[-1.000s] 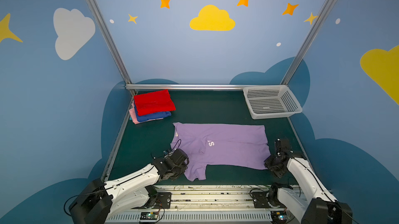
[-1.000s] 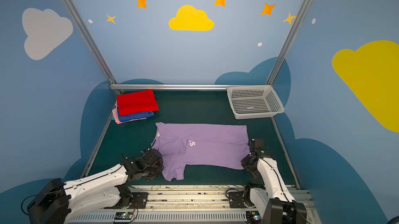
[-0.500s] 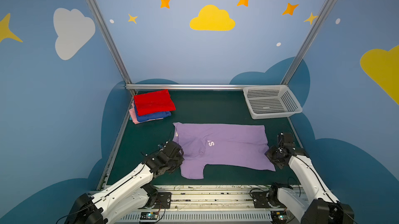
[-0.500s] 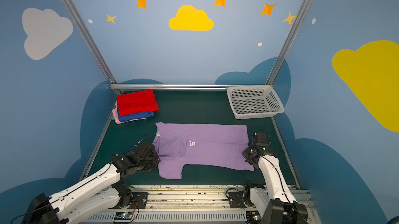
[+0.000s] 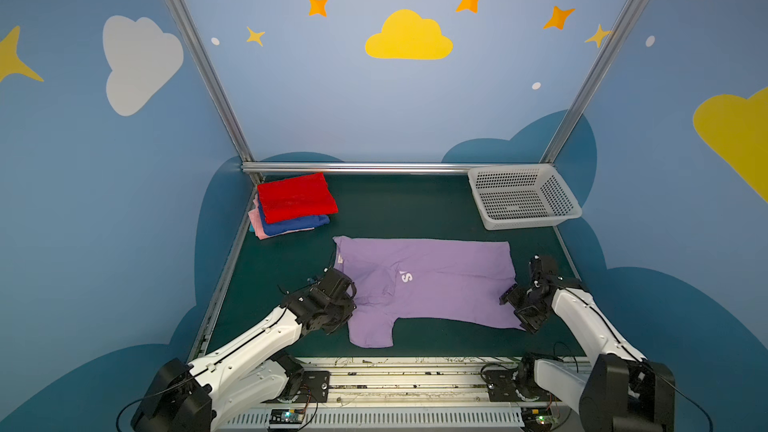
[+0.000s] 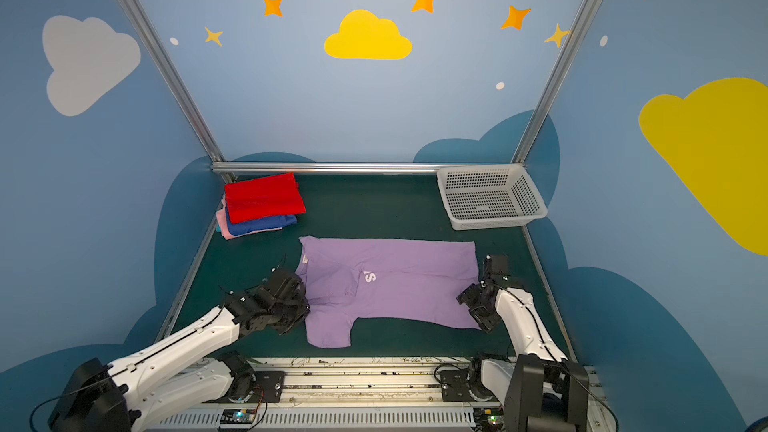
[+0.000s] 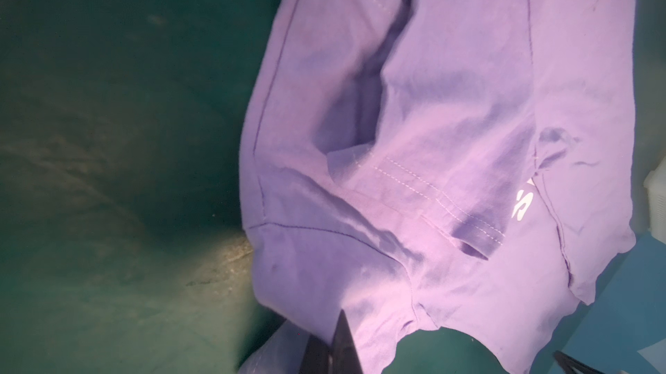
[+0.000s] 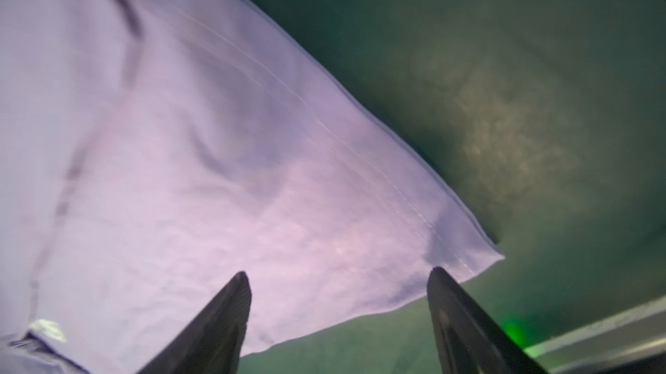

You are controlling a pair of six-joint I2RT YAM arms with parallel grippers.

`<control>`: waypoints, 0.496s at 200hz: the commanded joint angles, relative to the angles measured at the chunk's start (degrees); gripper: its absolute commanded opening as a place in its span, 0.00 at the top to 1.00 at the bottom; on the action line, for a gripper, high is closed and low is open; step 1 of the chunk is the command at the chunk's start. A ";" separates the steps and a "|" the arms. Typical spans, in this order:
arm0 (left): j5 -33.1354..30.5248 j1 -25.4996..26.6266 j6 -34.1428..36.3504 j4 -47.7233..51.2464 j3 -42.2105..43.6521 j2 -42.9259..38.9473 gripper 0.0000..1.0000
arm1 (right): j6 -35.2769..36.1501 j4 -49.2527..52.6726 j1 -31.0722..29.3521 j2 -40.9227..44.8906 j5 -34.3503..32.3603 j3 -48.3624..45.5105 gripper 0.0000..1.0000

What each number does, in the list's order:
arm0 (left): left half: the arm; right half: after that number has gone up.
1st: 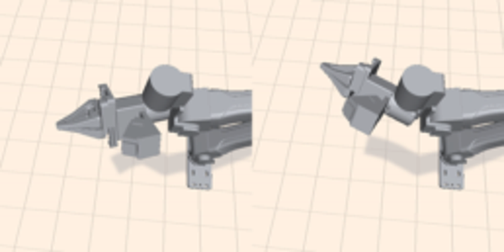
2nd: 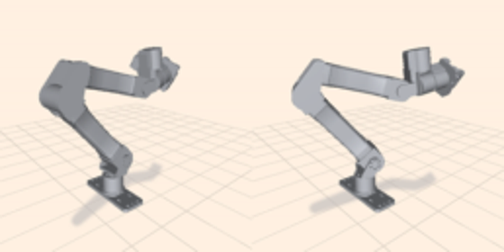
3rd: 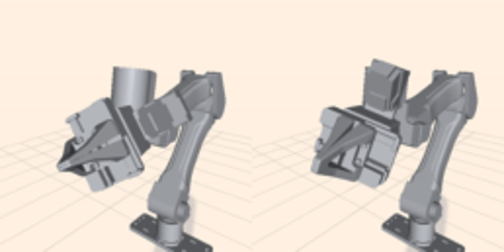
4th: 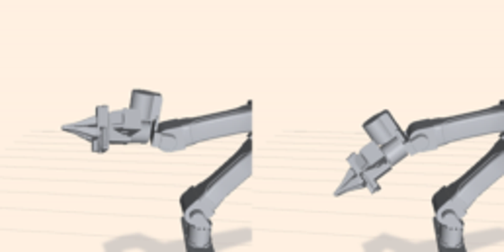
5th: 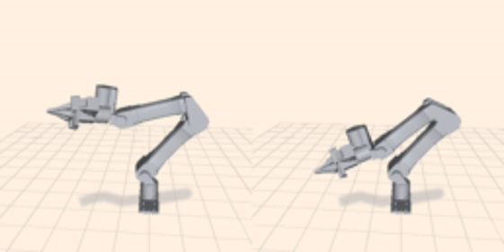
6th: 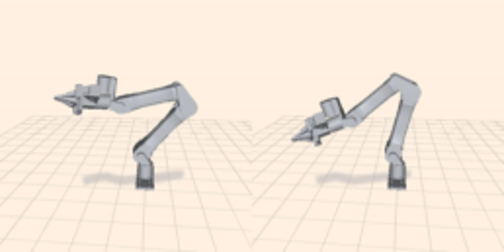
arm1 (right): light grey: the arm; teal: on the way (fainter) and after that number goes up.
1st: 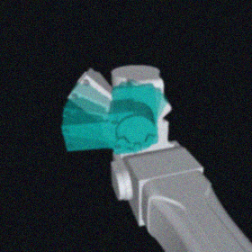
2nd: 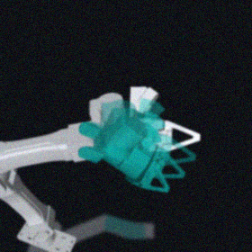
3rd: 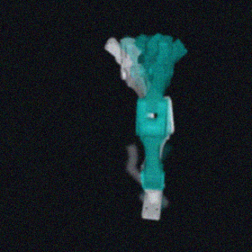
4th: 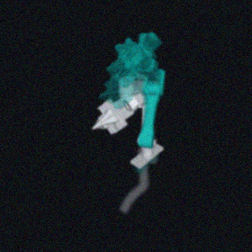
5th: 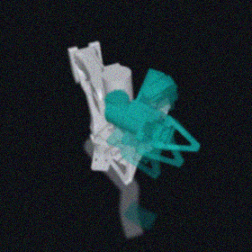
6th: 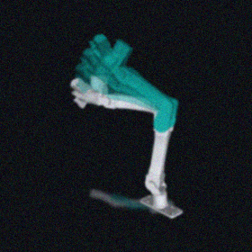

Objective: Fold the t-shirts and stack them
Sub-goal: 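Lift the near edges with both grippers and fold them over toward the far edge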

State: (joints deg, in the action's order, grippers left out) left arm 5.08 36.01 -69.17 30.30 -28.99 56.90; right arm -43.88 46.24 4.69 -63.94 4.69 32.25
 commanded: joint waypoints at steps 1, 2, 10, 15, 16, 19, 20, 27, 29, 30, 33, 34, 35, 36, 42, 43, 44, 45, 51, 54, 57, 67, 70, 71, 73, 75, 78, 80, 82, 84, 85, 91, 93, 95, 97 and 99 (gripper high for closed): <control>-0.42 -0.34 0.98 1.86 -1.07 -0.30 0.96 | -1.25 0.53 0.19 -1.34 2.09 -1.61 0.24; -0.42 -0.33 0.97 1.90 -1.07 -0.30 0.96 | -1.27 0.35 0.21 -1.40 2.13 -1.68 0.25; -0.42 -0.40 0.97 2.04 -0.98 -0.31 0.96 | -1.46 -1.27 0.16 -1.93 2.70 -2.25 0.34; -0.51 -0.41 0.97 2.13 -0.98 -0.36 0.96 | -1.39 -2.52 0.32 -2.20 3.04 -2.62 0.44; -0.51 -0.46 0.96 2.13 -0.98 -0.37 0.96 | -1.39 -2.71 0.36 -2.27 3.09 -2.67 0.46; -0.58 -0.50 1.08 2.15 -0.90 -0.44 0.96 | -1.39 -3.44 0.40 -2.43 3.32 -2.91 0.51; -0.59 -0.50 1.11 2.14 -0.90 -0.46 0.96 | -1.39 -3.66 0.27 -2.47 3.40 -2.95 0.53; -0.64 -0.70 1.05 2.28 -0.89 -0.54 0.96 | -1.47 -5.40 0.49 -2.87 4.01 -3.39 0.69; -0.68 -0.73 1.07 2.34 -0.89 -0.56 0.96 | -1.47 -5.91 0.56 -3.06 4.23 -3.52 0.73; -0.68 -0.75 1.06 2.37 -0.89 -0.56 0.96 | -1.47 -6.08 0.53 -3.09 4.25 -3.52 0.75; -0.69 -0.81 1.06 2.46 -0.89 -0.64 0.96 | -1.47 -6.42 0.69 -3.34 4.46 -3.52 0.81; -0.69 -0.83 1.06 2.52 -0.89 -0.69 0.96 | -1.47 -6.56 0.72 -3.41 4.50 -3.56 0.83; -0.69 -0.89 1.05 2.58 -0.89 -0.67 0.96 | -1.47 -6.67 0.74 -3.53 4.52 -3.53 0.84; -0.69 -0.91 1.05 2.58 -0.89 -0.71 0.96 | -1.52 -6.76 0.71 -3.63 4.57 -3.48 0.86; -0.69 -1.02 1.14 2.72 -0.89 -0.89 0.96 | -1.50 -7.12 0.94 -4.15 4.82 -3.20 0.96; -0.64 -1.07 1.18 2.73 -0.89 -0.90 0.96 | -1.48 -7.17 0.98 -4.20 4.90 -3.14 0.98; -0.67 -1.09 1.16 2.74 -0.89 -0.91 0.96 | -1.39 -7.19 1.05 -4.23 4.94 -3.10 0.99; -0.63 -1.11 1.15 2.78 -0.89 -0.96 0.96 | -1.39 -7.20 1.12 -4.33 5.00 -3.00 1.00; -0.60 -1.25 1.14 2.96 -0.89 -1.16 0.96 | -1.21 -7.21 1.36 -4.66 5.47 -2.49 1.00; -0.60 -1.27 1.14 3.07 -0.89 -1.32 0.96 | -1.13 -7.09 1.54 -4.78 5.71 -2.13 1.00; -0.60 -1.37 1.14 3.13 -0.89 -1.49 0.96 | -1.00 -6.94 1.73 -4.80 5.95 -1.85 1.00; -0.67 -1.56 1.23 3.26 -0.89 -2.00 0.96 | -0.55 -6.01 2.27 -4.70 6.34 -0.54 1.00; -0.69 -1.70 1.23 3.27 -0.96 -2.20 0.96 | -0.39 -5.85 2.40 -4.55 6.38 -0.16 1.00; -0.73 -1.72 1.23 3.27 -0.97 -2.26 0.96 | -0.32 -5.61 2.42 -4.49 6.38 0.01 1.00; -0.76 -1.79 1.23 3.27 -1.02 -2.42 0.96 | -0.26 -5.45 2.54 -4.38 6.43 0.29 1.00; -0.82 -1.77 1.23 3.27 -1.05 -2.50 0.96 | -0.12 -5.35 2.55 -4.25 6.46 0.58 1.00; -0.92 -1.88 1.27 3.15 -1.06 -2.62 0.96 | 0.07 -5.10 2.60 -3.94 6.47 0.95 1.00; -0.94 -1.86 1.35 3.06 -1.13 -2.71 0.96 | 0.16 -4.93 2.74 -3.79 6.47 1.23 1.00; -1.02 -1.94 1.54 3.02 -1.19 -2.79 0.96 | 0.23 -4.82 2.81 -3.68 6.47 1.52 1.00; -1.10 -2.09 1.75 2.94 -1.27 -2.88 0.96 | 0.34 -4.75 2.79 -3.54 6.47 1.86 1.00; -1.11 -2.09 1.84 2.93 -1.30 -2.91 0.96 | 0.44 -4.71 2.83 -3.46 6.47 2.03 1.00; -1.42 -2.38 2.52 2.92 -1.64 -2.88 0.96 | 0.84 -4.46 3.01 -3.19 6.60 2.93 1.00; -1.53 -2.49 2.67 2.96 -1.82 -2.81 0.96 | 0.84 -4.42 3.06 -3.14 6.62 3.26 1.00; -1.60 -2.71 3.02 2.99 -2.02 -2.67 0.96 | 0.86 -4.38 3.01 -3.12 6.64 3.57 1.00; -1.68 -2.79 3.34 3.05 -2.18 -2.61 0.96 | 0.82 -4.33 3.01 -3.21 6.69 3.88 1.00; -1.73 -2.96 3.65 3.13 -2.38 -2.42 0.96 | 0.81 -4.36 2.93 -3.25 6.77 4.16 1.00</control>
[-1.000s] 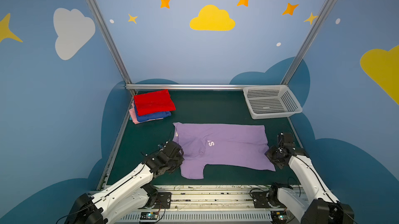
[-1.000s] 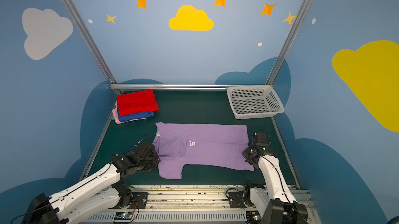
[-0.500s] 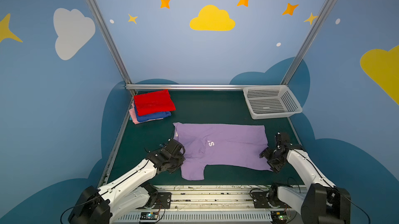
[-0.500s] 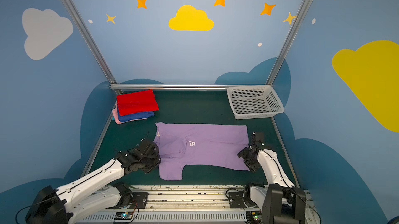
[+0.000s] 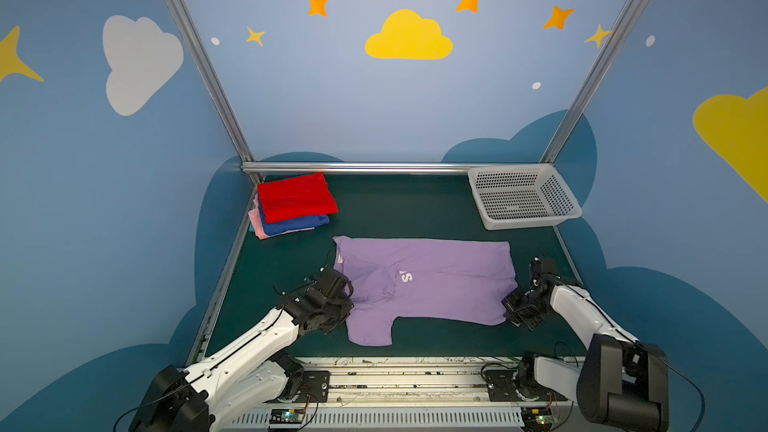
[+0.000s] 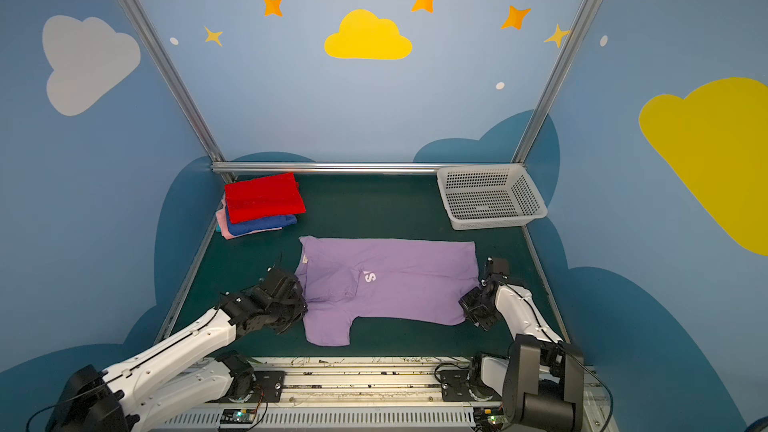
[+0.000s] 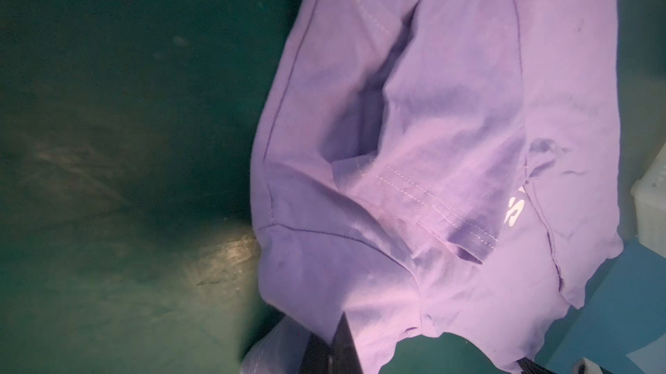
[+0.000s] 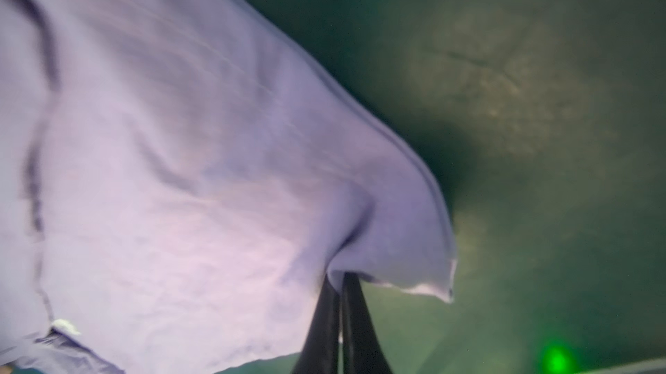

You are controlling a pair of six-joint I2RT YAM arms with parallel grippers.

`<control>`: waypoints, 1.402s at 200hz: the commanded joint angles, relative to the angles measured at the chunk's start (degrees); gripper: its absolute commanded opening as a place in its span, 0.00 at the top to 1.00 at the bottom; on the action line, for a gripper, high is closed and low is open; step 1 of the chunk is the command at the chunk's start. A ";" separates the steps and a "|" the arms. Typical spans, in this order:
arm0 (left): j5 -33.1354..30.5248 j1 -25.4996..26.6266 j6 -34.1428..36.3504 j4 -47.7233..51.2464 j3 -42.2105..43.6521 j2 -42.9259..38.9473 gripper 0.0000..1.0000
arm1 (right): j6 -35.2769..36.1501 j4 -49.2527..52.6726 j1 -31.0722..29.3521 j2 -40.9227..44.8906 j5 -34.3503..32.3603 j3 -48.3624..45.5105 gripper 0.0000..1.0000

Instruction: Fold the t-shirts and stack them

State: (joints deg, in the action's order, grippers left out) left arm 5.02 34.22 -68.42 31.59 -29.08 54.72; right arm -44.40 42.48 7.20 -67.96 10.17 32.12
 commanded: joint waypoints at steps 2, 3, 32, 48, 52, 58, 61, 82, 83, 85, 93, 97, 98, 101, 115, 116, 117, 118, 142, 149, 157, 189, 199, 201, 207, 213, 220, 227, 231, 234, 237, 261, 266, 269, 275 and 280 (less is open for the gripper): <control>-1.67 -1.35 3.26 1.94 -2.54 -0.01 0.96 | 1.34 -0.57 0.48 0.76 1.37 4.54 1.00; -1.67 -1.43 3.41 2.01 -2.68 0.15 0.96 | 1.34 -0.69 0.46 0.70 1.44 4.67 1.00; -0.26 -4.55 6.71 1.95 -6.44 4.68 0.96 | 1.99 -0.90 0.88 -2.71 1.74 9.17 1.00; 0.24 -5.73 8.51 1.08 -8.36 7.30 0.96 | 1.87 -2.23 1.45 -4.87 2.30 10.41 1.00; 0.33 -6.05 9.06 0.95 -8.86 7.99 0.96 | 1.86 -2.53 1.59 -5.38 2.31 10.70 1.00; 0.43 -6.67 9.94 0.84 -9.62 9.07 0.96 | 1.95 -3.10 1.70 -6.20 2.14 11.16 1.00; 0.43 -6.85 10.38 0.90 -10.03 9.62 0.96 | 2.09 -3.37 1.87 -6.68 2.05 11.39 1.00; 0.43 -9.31 12.56 1.58 -12.96 13.42 0.96 | 2.86 -3.98 2.20 -10.77 2.34 13.29 1.00; 0.47 -9.37 12.67 1.61 -13.03 13.58 0.96 | 2.93 -3.98 2.20 -10.96 2.37 13.35 1.00; 0.55 -9.59 12.83 1.56 -13.33 13.84 0.96 | 3.03 -3.98 2.20 -11.40 2.50 13.57 1.00; 1.01 -10.24 13.47 1.33 -14.25 15.25 0.96 | 3.46 -3.94 2.36 -12.78 2.91 14.24 1.00; 1.17 -10.43 13.70 1.17 -14.73 15.87 0.96 | 3.79 -3.80 2.29 -13.51 3.19 14.60 1.00; 1.20 -10.46 13.82 1.09 -14.80 16.04 0.96 | 3.88 -3.72 2.34 -13.64 3.28 14.71 1.00; 1.29 -10.59 14.05 0.96 -15.00 16.56 0.96 | 4.12 -3.50 2.37 -14.13 3.47 14.97 1.00; 1.44 -10.90 14.74 0.52 -16.53 18.93 0.96 | 4.76 -2.96 2.41 -16.61 4.30 16.38 1.00; 1.46 -10.96 14.78 0.50 -16.62 19.11 0.96 | 4.81 -2.99 2.44 -16.77 4.36 16.43 1.00; 1.52 -10.98 14.79 0.45 -16.71 19.28 0.96 | 4.83 -3.00 2.45 -16.94 4.39 16.46 1.00; 1.55 -11.00 14.80 0.42 -16.75 19.50 0.96 | 4.84 -3.05 2.41 -17.07 4.49 16.47 1.00; 2.86 -11.42 16.04 0.04 -18.68 24.17 0.96 | 4.67 -4.35 2.47 -19.78 5.20 17.19 1.00; 3.36 -11.49 16.80 0.21 -19.34 25.65 0.96 | 4.59 -4.72 2.47 -20.32 5.29 17.28 1.00; 3.86 -11.67 17.67 0.52 -20.39 27.38 0.96 | 4.57 -5.03 2.51 -20.83 5.29 17.45 1.00; 4.76 -12.00 19.12 0.88 -23.39 31.82 0.96 | 4.68 -5.30 2.82 -22.03 5.20 18.66 1.00; 4.59 -12.08 19.20 1.31 -24.35 32.39 0.96 | 4.68 -5.35 3.00 -22.04 5.46 19.01 1.00; 4.50 -12.07 19.27 1.39 -24.53 32.43 0.96 | 4.68 -5.31 3.06 -21.99 5.51 19.09 1.00; 4.35 -12.24 19.44 1.73 -25.10 32.47 0.96 | 4.72 -5.35 3.21 -21.95 5.65 19.33 1.00; 4.18 -12.33 19.64 2.11 -25.67 32.47 0.96 | 4.67 -5.26 3.43 -21.82 5.85 19.61 1.00; 3.97 -12.43 19.79 2.54 -26.36 32.30 0.96 | 4.74 -5.26 3.56 -21.71 6.06 19.99 1.00; 3.87 -12.60 19.93 2.80 -26.91 32.05 0.96 | 4.76 -5.06 3.70 -21.68 6.16 20.53 1.00; 3.72 -12.71 19.97 2.92 -27.17 31.95 0.96 | 4.76 -4.87 3.72 -21.68 6.22 20.80 1.00; 3.60 -12.71 20.07 3.06 -27.37 31.87 0.96 | 4.76 -4.86 3.84 -21.59 6.26 20.98 1.00; 3.48 -12.76 20.02 3.18 -27.57 31.85 0.96 | 4.84 -4.86 3.87 -21.60 6.30 21.16 1.00; 3.13 -12.86 19.96 2.72 -28.40 32.66 0.96 | 5.01 -4.86 3.95 -22.57 6.59 22.17 1.00; 3.21 -12.89 19.99 2.46 -28.40 33.03 0.96 | 5.04 -4.84 4.00 -23.00 6.68 22.28 1.00; 3.20 -12.86 19.91 2.30 -28.40 33.41 0.96 | 5.11 -4.90 4.09 -23.27 6.77 22.36 1.00; 3.17 -12.88 19.83 1.84 -28.27 34.00 0.96 | 5.22 -4.94 4.10 -23.79 6.92 22.37 1.00; 3.03 -12.94 19.77 1.44 -28.16 34.55 0.96 | 5.20 -5.19 4.01 -24.15 7.08 22.37 1.00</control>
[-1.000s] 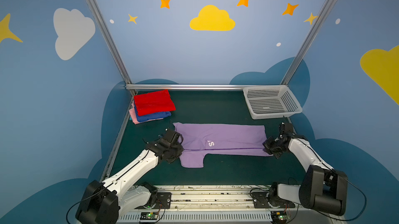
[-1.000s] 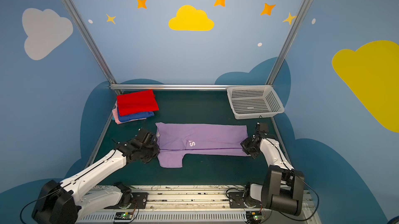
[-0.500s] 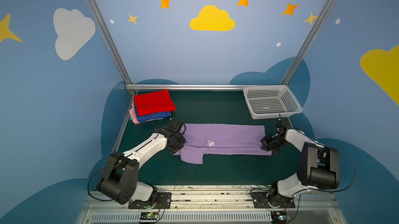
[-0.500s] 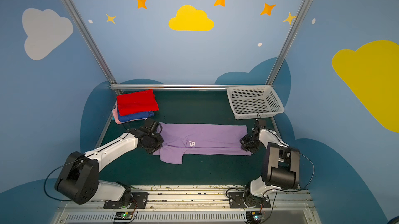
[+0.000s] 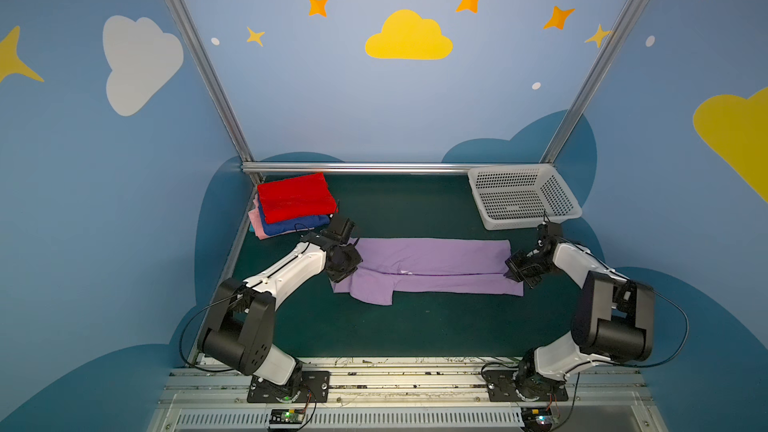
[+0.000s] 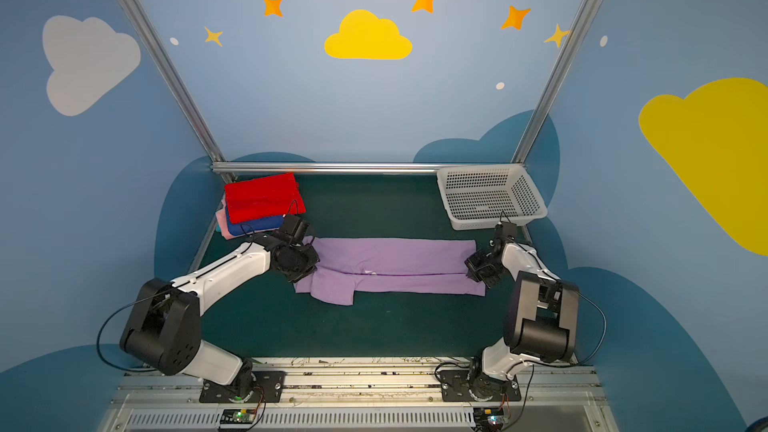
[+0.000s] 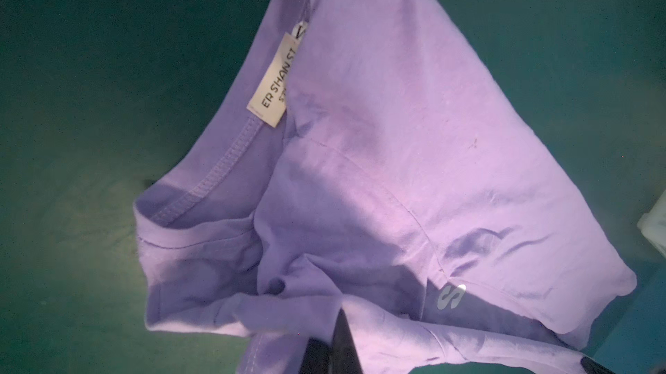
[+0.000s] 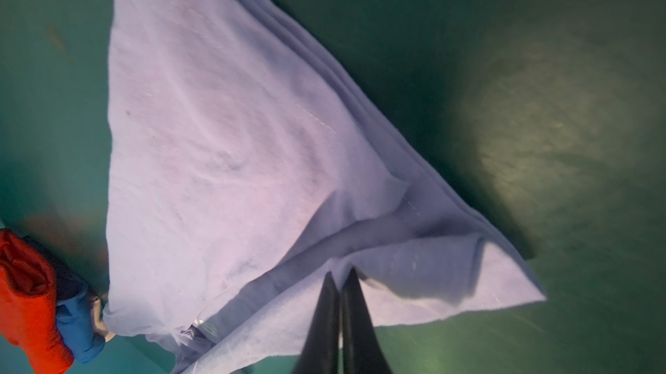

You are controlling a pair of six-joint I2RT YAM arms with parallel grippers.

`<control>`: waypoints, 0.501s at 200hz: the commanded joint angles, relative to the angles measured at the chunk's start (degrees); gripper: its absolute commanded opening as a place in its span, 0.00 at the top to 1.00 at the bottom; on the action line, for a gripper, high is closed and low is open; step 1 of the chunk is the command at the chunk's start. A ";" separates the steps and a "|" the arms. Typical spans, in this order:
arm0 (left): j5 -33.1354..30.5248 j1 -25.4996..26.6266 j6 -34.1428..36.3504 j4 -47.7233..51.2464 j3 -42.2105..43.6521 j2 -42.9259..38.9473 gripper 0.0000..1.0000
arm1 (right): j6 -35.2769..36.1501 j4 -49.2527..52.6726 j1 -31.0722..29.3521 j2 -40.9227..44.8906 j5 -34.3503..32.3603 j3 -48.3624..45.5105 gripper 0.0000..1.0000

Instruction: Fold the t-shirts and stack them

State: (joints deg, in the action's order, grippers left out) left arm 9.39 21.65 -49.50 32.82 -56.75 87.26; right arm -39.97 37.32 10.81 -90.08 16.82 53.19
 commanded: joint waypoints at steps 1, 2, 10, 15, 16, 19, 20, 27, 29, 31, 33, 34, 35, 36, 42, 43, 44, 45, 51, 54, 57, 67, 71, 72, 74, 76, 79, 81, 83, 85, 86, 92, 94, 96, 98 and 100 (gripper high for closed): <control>-1.41 -0.37 0.86 0.14 -0.48 2.07 0.96 | 0.77 -0.09 0.47 -2.12 0.47 1.30 0.98; -1.49 -0.38 0.88 0.05 -0.47 2.22 0.96 | 0.77 -0.12 0.50 -2.20 0.53 1.26 0.97; -2.33 -0.33 0.89 -0.27 -0.42 3.08 0.96 | 0.81 -0.44 0.45 -2.83 0.83 1.28 0.84; -2.95 -0.43 0.80 -0.28 -0.46 3.68 0.96 | 0.77 -0.54 0.45 -3.25 1.01 1.37 0.80; -3.05 -0.45 0.80 -0.29 -0.51 3.78 0.96 | 0.77 -0.56 0.45 -3.34 1.02 1.38 0.79; -3.28 -0.54 0.88 -0.36 -0.59 4.12 0.96 | 0.77 -0.58 0.50 -3.56 1.02 1.51 0.76; -3.34 -0.64 0.89 -0.37 -0.62 4.17 0.96 | 0.81 -0.58 0.51 -3.63 1.02 1.54 0.75; -3.58 -1.06 0.98 -0.75 -0.85 4.95 0.96 | 0.90 -0.69 0.46 -4.08 0.95 1.93 0.70; -3.58 -1.08 0.98 -0.92 -0.89 5.14 0.96 | 0.93 -0.65 0.49 -4.12 0.87 2.03 0.70; -3.61 -1.30 0.98 -1.05 -1.01 5.29 0.96 | 0.96 -0.60 0.45 -4.20 0.81 2.19 0.69; -3.59 -1.45 0.96 -1.19 -1.11 5.48 0.96 | 0.99 -0.56 0.49 -4.22 0.77 2.29 0.68; -3.59 -1.53 0.97 -1.27 -1.14 5.56 0.96 | 1.01 -0.62 0.47 -4.26 0.72 2.41 0.68; -3.54 -1.57 0.97 -1.31 -1.20 5.64 0.96 | 1.06 -0.60 0.45 -4.29 0.70 2.43 0.67; -3.48 -1.68 0.98 -1.38 -1.23 5.77 0.96 | 1.05 -0.64 0.45 -4.30 0.68 2.48 0.67; -3.14 -2.12 0.98 -1.88 -1.67 6.25 0.96 | 1.12 -0.59 0.45 -4.27 0.48 2.81 0.66; -3.06 -2.17 0.98 -1.97 -1.77 6.34 0.95 | 1.16 -0.59 0.45 -4.25 0.44 2.85 0.66; -2.93 -2.20 0.98 -2.06 -1.87 6.47 0.95 | 1.18 -0.58 0.53 -4.23 0.43 2.91 0.66; -2.82 -2.26 0.98 -2.14 -1.96 6.54 0.94 | 1.19 -0.50 0.53 -4.23 0.37 2.99 0.65; -1.83 -2.60 1.22 -2.84 -2.61 7.02 0.91 | 1.28 -0.54 0.53 -4.07 0.09 3.33 0.65; -1.24 -2.78 1.42 -3.23 -2.96 7.25 0.88 | 1.29 -0.47 0.62 -3.91 -0.08 3.51 0.65; -0.77 -2.82 1.62 -3.59 -3.34 7.37 0.85 | 1.29 -0.35 0.62 -3.73 -0.24 3.64 0.65; -0.09 -2.94 1.93 -4.24 -4.57 7.70 0.75 | 1.37 -0.22 0.83 -2.86 -0.89 4.09 0.65; -0.07 -2.95 1.96 -4.21 -5.21 7.81 0.72 | 1.40 -0.16 0.92 -2.40 -1.26 4.26 0.65; -0.07 -2.98 2.00 -4.19 -5.43 7.82 0.71 | 1.39 -0.11 0.90 -2.30 -1.35 4.32 0.65; -0.12 -2.96 2.05 -4.17 -5.71 7.87 0.70 | 1.38 -0.16 0.97 -2.05 -1.59 4.36 0.65; -0.08 -3.03 2.10 -4.06 -6.10 7.91 0.69 | 1.45 -0.01 1.10 -1.83 -1.83 4.49 0.65; -0.09 -3.02 2.24 -3.84 -6.65 7.98 0.68 | 1.39 0.17 1.22 -1.32 -2.18 4.67 0.64; -0.08 -3.06 2.33 -3.76 -7.04 8.00 0.66 | 1.38 0.24 1.34 -1.04 -2.39 4.76 0.64; -0.09 -3.12 2.42 -3.62 -7.27 8.07 0.65 | 1.38 0.28 1.43 -0.77 -2.60 4.87 0.64; -0.10 -3.20 2.50 -3.52 -7.73 8.11 0.64 | 1.43 0.36 1.55 -0.44 -2.87 4.94 0.64; -0.09 -3.19 2.53 -3.45 -7.96 8.11 0.64 | 1.40 0.42 1.61 -0.31 -2.99 5.01 0.64; 0.01 -3.45 2.74 -3.01 -9.04 8.23 0.62 | 1.38 0.61 2.06 0.70 -3.78 5.31 0.64; 0.08 -3.52 2.80 -2.91 -9.36 8.24 0.62 | 1.38 0.75 2.25 1.01 -3.94 5.45 0.64; 0.10 -3.60 2.89 -2.82 -9.68 8.24 0.62 | 1.38 0.78 2.37 1.37 -4.08 5.55 0.64; 0.17 -3.69 2.95 -2.73 -10.02 8.20 0.62 | 1.38 0.86 2.50 1.75 -4.14 5.64 0.63; 0.21 -3.82 2.99 -2.62 -10.28 8.19 0.61 | 1.38 0.90 2.67 2.04 -4.16 5.75 0.63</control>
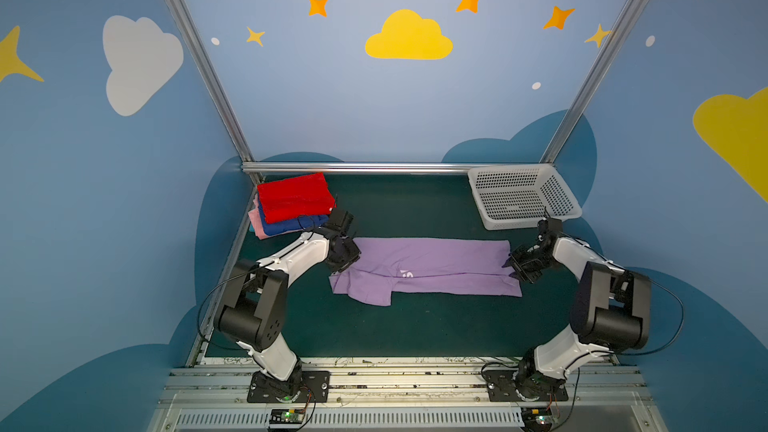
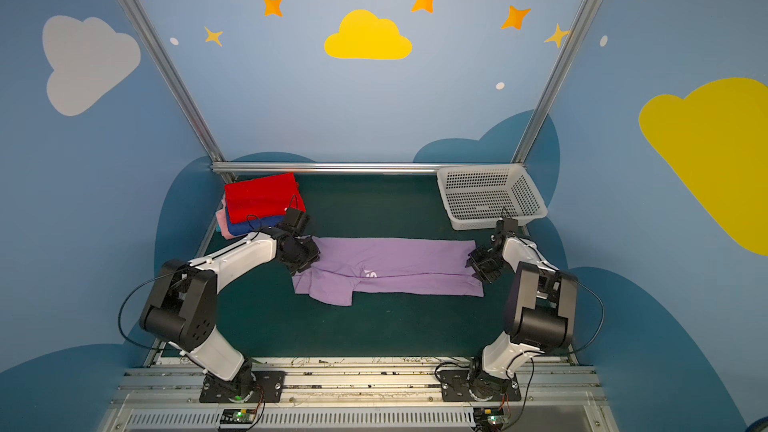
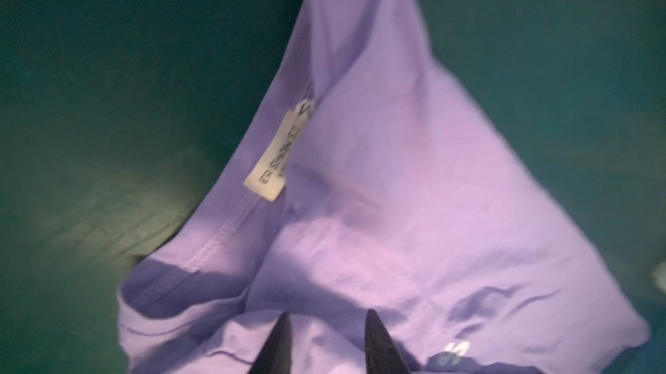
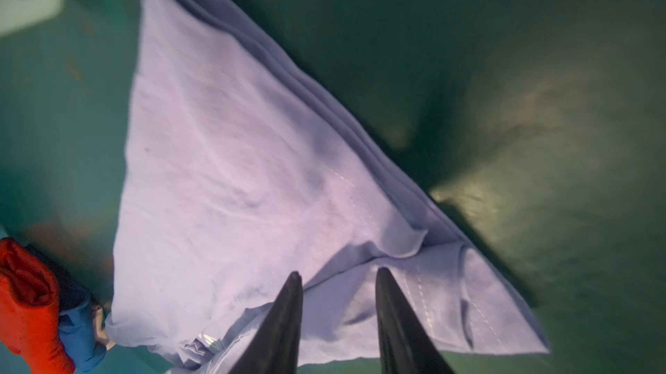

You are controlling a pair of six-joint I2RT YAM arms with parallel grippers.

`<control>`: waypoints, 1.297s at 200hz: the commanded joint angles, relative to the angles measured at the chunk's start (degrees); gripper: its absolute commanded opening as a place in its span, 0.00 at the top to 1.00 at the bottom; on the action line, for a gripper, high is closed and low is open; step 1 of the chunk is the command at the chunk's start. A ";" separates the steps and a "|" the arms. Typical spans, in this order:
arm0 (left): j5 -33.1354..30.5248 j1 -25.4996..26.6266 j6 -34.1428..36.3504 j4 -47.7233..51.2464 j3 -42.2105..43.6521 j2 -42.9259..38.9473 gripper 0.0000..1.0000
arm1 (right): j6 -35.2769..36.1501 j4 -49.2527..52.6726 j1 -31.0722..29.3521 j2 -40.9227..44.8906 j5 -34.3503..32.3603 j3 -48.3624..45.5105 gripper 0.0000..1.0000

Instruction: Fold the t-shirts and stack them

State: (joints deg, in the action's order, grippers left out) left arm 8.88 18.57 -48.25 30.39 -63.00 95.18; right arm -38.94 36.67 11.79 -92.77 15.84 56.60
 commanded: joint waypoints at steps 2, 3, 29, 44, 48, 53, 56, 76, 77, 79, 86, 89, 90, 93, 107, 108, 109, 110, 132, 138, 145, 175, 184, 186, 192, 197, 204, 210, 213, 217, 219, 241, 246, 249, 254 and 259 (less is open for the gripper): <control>0.72 -0.84 1.80 -0.10 -4.31 0.27 0.61 | 0.35 1.63 1.80 4.97 -3.11 2.48 0.63; 0.75 -0.91 1.82 -0.04 -4.45 0.27 0.61 | 0.35 1.64 1.90 5.19 -3.10 2.56 0.63; 2.02 -1.56 2.68 1.01 -5.67 -1.87 0.64 | 3.28 2.37 0.14 11.23 -2.83 2.99 0.69; 2.83 -1.06 3.54 1.50 -3.72 -4.51 0.67 | 5.89 1.95 -4.31 15.21 -3.03 1.22 0.77; 4.67 -0.72 3.77 1.64 -2.96 -5.33 0.67 | 6.46 1.83 -5.94 16.22 -3.33 0.49 0.79; 4.98 -0.33 4.00 1.81 -1.74 -6.50 0.67 | 7.11 1.83 -8.03 17.36 -3.88 -0.33 0.81; 5.06 -0.01 4.04 1.92 -1.00 -7.14 0.66 | 7.33 1.83 -9.29 18.01 -4.07 -0.87 0.82; 5.29 3.67 4.06 1.28 5.96 -12.61 0.66 | 8.00 0.50 -16.75 21.51 -3.54 -4.52 0.93; 5.28 3.93 4.05 1.22 6.36 -12.89 0.66 | 8.00 0.42 -17.04 21.64 -3.45 -4.68 0.94; 5.16 4.39 3.98 1.18 6.85 -13.39 0.66 | 8.00 0.27 -17.59 21.86 -3.27 -5.01 0.95; 4.70 6.35 3.50 1.01 9.26 -15.15 0.67 | 7.72 -0.21 -19.37 22.62 -2.85 -5.93 0.97; 4.32 7.34 3.30 1.06 10.23 -15.84 0.68 | 7.59 -0.38 -20.00 22.89 -2.76 -6.27 0.98; 4.26 7.66 3.23 1.11 10.51 -15.96 0.68 | 7.53 -0.42 -20.20 22.94 -2.71 -6.43 0.98; 3.81 8.57 2.85 1.22 11.33 -16.59 0.69 | 7.38 -0.49 -20.74 23.20 -2.53 -6.71 0.99; 1.10 13.28 0.40 1.69 15.30 -18.96 0.72 | 6.99 -0.98 -22.38 24.22 -1.40 -7.78 1.00; 0.98 13.57 0.20 1.69 15.60 -19.10 0.72 | 6.97 -1.02 -22.49 24.31 -1.37 -7.84 1.00; 0.88 13.85 -0.04 1.69 15.88 -19.26 0.73 | 6.91 -1.09 -22.55 24.35 -1.35 -7.92 1.00; 0.75 14.21 -0.24 1.69 16.15 -19.38 0.73 | 6.89 -1.08 -22.66 24.46 -1.34 -7.96 1.00; -2.16 19.20 -5.10 0.44 21.60 -22.69 0.69 | 6.65 -1.66 -23.48 26.76 -0.81 -9.11 1.00; -2.72 20.12 -6.12 -0.32 22.75 -23.20 0.65 | 7.02 -1.94 -23.45 27.19 -0.51 -9.37 1.00; -3.27 21.00 -7.03 -1.12 23.83 -23.37 0.59 | 7.03 -1.86 -23.52 27.55 -0.45 -9.48 1.00; -5.65 23.08 -7.76 -3.13 24.80 -19.31 0.42 | 6.77 -0.76 -23.51 27.99 -0.89 -9.06 1.00; -6.30 23.13 -7.59 -3.81 24.32 -17.43 0.42 | 6.73 -0.56 -23.47 27.90 -0.81 -9.22 1.00; -6.44 23.10 -7.57 -3.95 24.15 -16.99 0.43 | 6.72 -0.55 -23.46 27.86 -0.81 -9.18 1.00; -6.72 23.08 -7.48 -4.40 23.81 -15.84 0.43 | 6.64 -0.50 -23.55 27.77 -0.81 -9.16 1.00; -6.92 23.20 -7.41 -4.92 23.45 -14.89 0.43 | 6.60 -0.36 -23.56 27.71 -0.81 -9.20 1.00; -7.20 23.19 -7.39 -5.47 23.02 -13.69 0.44 | 6.62 -0.38 -23.52 27.70 -0.81 -9.21 1.00; -7.61 23.18 -7.50 -5.70 22.61 -12.78 0.44 | 6.59 -0.22 -23.56 27.70 -0.95 -9.20 1.00; -7.77 23.25 -7.50 -5.82 22.46 -12.26 0.44 | 6.61 -0.19 -23.57 27.69 -1.02 -9.20 1.00; -8.02 23.26 -7.48 -5.94 22.25 -11.62 0.44 | 6.66 -0.11 -23.57 27.64 -1.13 -9.10 1.00; -8.14 23.35 -7.47 -5.95 22.05 -11.29 0.45 | 6.68 -0.10 -23.57 27.58 -1.22 -9.13 1.00; -10.36 23.35 -7.79 -5.50 21.09 -8.69 0.46 | 6.76 0.06 -23.42 27.39 -1.77 -8.70 0.99; -10.88 23.23 -7.62 -5.52 20.72 -8.21 0.46 | 6.85 0.09 -23.48 27.27 -1.77 -8.55 0.99; -11.18 23.26 -7.50 -5.60 20.54 -7.90 0.46 | 6.93 0.01 -23.37 27.19 -1.75 -8.42 0.99; -11.46 23.27 -7.17 -5.60 20.19 -7.44 0.47 | 7.02 0.07 -23.47 27.07 -1.69 -8.36 0.99; -11.74 23.28 -6.87 -5.46 19.83 -6.94 0.48 | 7.08 0.07 -23.48 26.88 -1.61 -8.20 0.99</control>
State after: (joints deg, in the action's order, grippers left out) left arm 1.30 41.87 -55.59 25.47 -42.59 85.10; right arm -32.51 35.81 -11.46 -65.43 14.55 47.44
